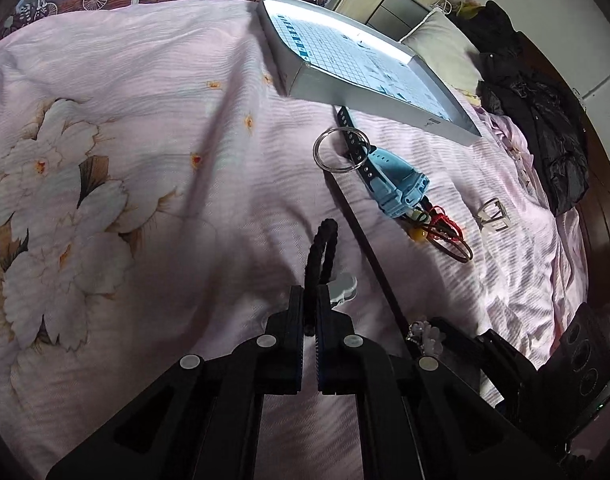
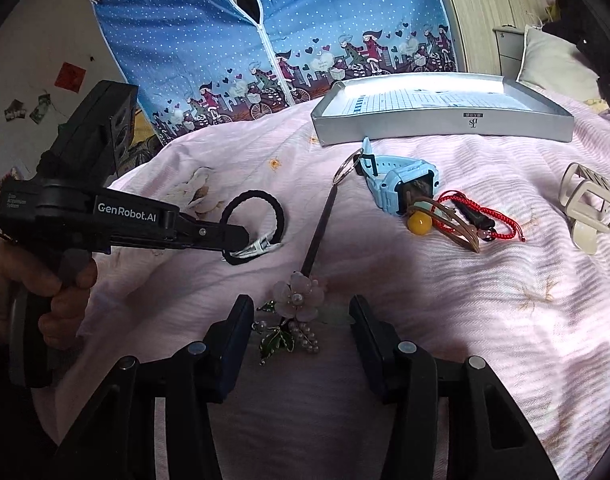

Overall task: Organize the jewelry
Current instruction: 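Grasp the black hair tie with the left tool while the right tool reaches the flower hairpin, then grasp the pink-flower hairpin with the right tool while the left tool holds the hair tie, then lower the hair tie and hairpin into the grid tray and open both tools, then withdraw both tools from the tray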

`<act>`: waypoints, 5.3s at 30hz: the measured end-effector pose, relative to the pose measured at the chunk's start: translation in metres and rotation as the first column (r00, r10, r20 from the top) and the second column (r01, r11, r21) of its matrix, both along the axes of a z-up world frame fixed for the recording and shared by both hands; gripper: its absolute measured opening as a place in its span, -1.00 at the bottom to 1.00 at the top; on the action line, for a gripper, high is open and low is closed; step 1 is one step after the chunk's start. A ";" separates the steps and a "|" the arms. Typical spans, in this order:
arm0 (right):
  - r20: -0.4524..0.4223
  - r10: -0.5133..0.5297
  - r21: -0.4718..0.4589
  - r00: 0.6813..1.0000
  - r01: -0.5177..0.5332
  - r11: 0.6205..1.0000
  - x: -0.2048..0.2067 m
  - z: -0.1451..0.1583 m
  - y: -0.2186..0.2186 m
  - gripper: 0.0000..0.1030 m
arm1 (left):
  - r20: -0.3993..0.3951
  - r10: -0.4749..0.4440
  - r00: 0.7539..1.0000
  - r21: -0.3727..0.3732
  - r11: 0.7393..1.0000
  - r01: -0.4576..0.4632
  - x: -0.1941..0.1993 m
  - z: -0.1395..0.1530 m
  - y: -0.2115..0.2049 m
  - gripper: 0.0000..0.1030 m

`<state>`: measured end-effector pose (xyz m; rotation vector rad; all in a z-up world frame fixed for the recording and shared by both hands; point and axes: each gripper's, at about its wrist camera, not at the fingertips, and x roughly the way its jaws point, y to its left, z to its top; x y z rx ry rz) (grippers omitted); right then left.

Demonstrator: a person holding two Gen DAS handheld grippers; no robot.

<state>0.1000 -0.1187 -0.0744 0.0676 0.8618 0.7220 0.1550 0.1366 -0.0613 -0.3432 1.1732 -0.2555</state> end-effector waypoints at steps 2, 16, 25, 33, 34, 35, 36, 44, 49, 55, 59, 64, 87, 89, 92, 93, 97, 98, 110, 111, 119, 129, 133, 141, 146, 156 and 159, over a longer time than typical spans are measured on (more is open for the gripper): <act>0.014 -0.001 0.008 1.000 0.001 1.000 -0.003 0.003 -0.002 -0.08 | 0.011 0.010 1.000 0.007 1.000 -0.010 -0.003 0.003 -0.002 -0.95; -0.027 0.002 -0.051 1.000 -0.003 0.999 0.001 0.000 0.001 0.10 | -0.005 -0.012 1.000 -0.003 1.000 0.012 -0.008 0.015 -0.017 -0.95; -0.065 0.007 -0.069 0.998 -0.011 0.998 0.016 -0.013 0.011 -0.01 | -0.034 0.020 0.999 0.019 1.000 -0.019 -0.005 0.005 -0.009 -0.95; 0.007 0.021 -0.042 1.000 -0.021 0.999 0.002 -0.006 0.008 -0.09 | -0.013 0.033 0.999 0.016 0.999 -0.033 -0.007 0.009 -0.005 -0.95; 0.026 0.023 -0.042 0.999 -0.022 0.999 -0.001 -0.003 0.008 -0.09 | -0.005 0.035 0.999 0.012 0.999 -0.035 -0.007 0.011 -0.005 -0.95; 0.045 0.024 -0.043 0.999 -0.022 0.999 -0.004 -0.001 0.008 -0.09 | 0.006 0.037 0.999 0.010 0.999 -0.037 -0.007 0.014 -0.004 -0.95; 0.061 0.024 -0.047 0.998 -0.021 0.999 -0.007 0.002 0.008 -0.09 | 0.016 0.037 0.999 0.009 0.999 -0.037 -0.008 0.016 -0.004 -0.95; 0.066 0.031 -0.105 0.997 -0.024 0.994 -0.014 0.004 0.008 -0.08 | 0.034 0.025 0.999 0.027 0.999 -0.026 -0.008 0.019 -0.010 -0.95; -0.017 0.035 -0.078 0.999 -0.036 0.996 0.000 -0.004 0.005 -0.06 | -0.001 0.008 1.000 0.031 0.999 -0.008 -0.007 0.010 -0.014 -0.95; -0.063 0.036 -0.048 0.997 -0.039 0.998 0.013 -0.008 0.005 -0.05 | -0.035 0.016 0.999 0.021 1.000 -0.015 -0.005 0.002 -0.009 -0.95; -0.063 0.049 -0.058 0.997 -0.053 0.997 0.012 -0.008 0.007 -0.36 | -0.038 0.016 0.999 0.011 1.000 -0.016 -0.005 0.002 -0.008 -0.95; -0.039 0.056 -0.077 0.998 -0.059 0.995 0.008 -0.005 0.010 -0.37 | -0.030 0.002 1.000 0.012 1.000 -0.001 -0.006 0.004 -0.010 -0.95; 0.173 -0.129 0.036 0.976 0.125 0.992 0.119 0.067 -0.022 -0.37 | 0.320 0.051 0.946 -0.009 0.999 -0.051 0.100 0.072 -0.031 -0.95; 0.147 -0.170 0.071 0.974 0.161 0.984 0.155 0.065 -0.020 -0.37 | 0.311 0.060 0.948 -0.020 0.998 -0.057 0.129 0.067 -0.030 -0.95; 0.110 -0.205 0.085 0.973 0.196 0.977 0.201 0.056 -0.015 -0.37 | 0.297 0.076 0.952 -0.031 0.997 -0.070 0.166 0.053 -0.026 -0.95; 0.094 -0.209 0.083 0.973 0.201 0.976 0.216 0.050 -0.011 -0.37 | 0.285 0.083 0.955 -0.040 0.996 -0.074 0.176 0.046 -0.022 -0.95; 0.032 -0.216 0.053 0.976 0.214 0.975 0.250 0.026 -0.002 -0.37 | 0.224 0.113 0.968 -0.068 0.993 -0.100 0.207 0.016 -0.011 -0.95; 0.014 -0.217 0.041 0.976 0.216 0.976 0.255 0.019 0.000 -0.37 | 0.216 0.116 0.970 -0.066 0.992 -0.104 0.211 0.011 -0.007 -0.95; 0.011 -0.282 0.030 0.959 0.282 0.959 0.256 0.017 -0.014 0.29 | 0.255 0.169 0.952 -0.156 0.979 -0.132 0.196 0.005 0.001 0.04; 0.015 -0.286 0.033 0.958 0.286 0.958 0.251 0.021 -0.018 0.36 | 0.275 0.175 0.945 -0.141 0.980 -0.140 0.190 0.012 -0.001 0.40; 0.158 -0.318 0.135 0.935 0.298 0.945 0.177 0.081 -0.068 1.00 | 0.481 0.216 0.850 -0.097 0.976 -0.193 0.110 0.067 -0.014 0.97; 0.317 -0.278 0.135 0.906 0.247 0.959 0.066 0.133 -0.093 1.00 | 0.631 0.111 0.767 0.063 0.979 -0.193 -0.001 0.121 -0.057 0.97; 0.350 -0.273 0.125 0.896 0.245 0.962 0.030 0.138 -0.098 1.00 | 0.631 0.080 0.772 0.109 0.976 -0.191 -0.036 0.124 -0.062 0.97; 0.377 -0.225 0.064 0.898 0.217 0.974 -0.021 0.116 -0.096 1.00 | 0.610 0.052 0.791 0.205 0.954 -0.220 -0.093 0.108 -0.058 0.97; 0.332 -0.209 0.028 0.920 0.211 0.977 -0.030 0.087 -0.089 1.00 | 0.520 0.098 0.849 0.226 0.942 -0.247 -0.104 0.076 -0.051 0.97; 0.121 -0.185 0.008 0.975 0.185 0.983 -0.003 0.043 -0.092 1.00 | 0.351 0.052 0.935 0.273 0.949 -0.155 -0.072 0.032 -0.061 0.97; 0.045 -0.176 0.025 0.983 0.175 0.984 0.007 0.032 -0.094 0.97 | 0.336 -0.004 0.942 0.307 0.946 -0.105 -0.058 0.022 -0.063 0.94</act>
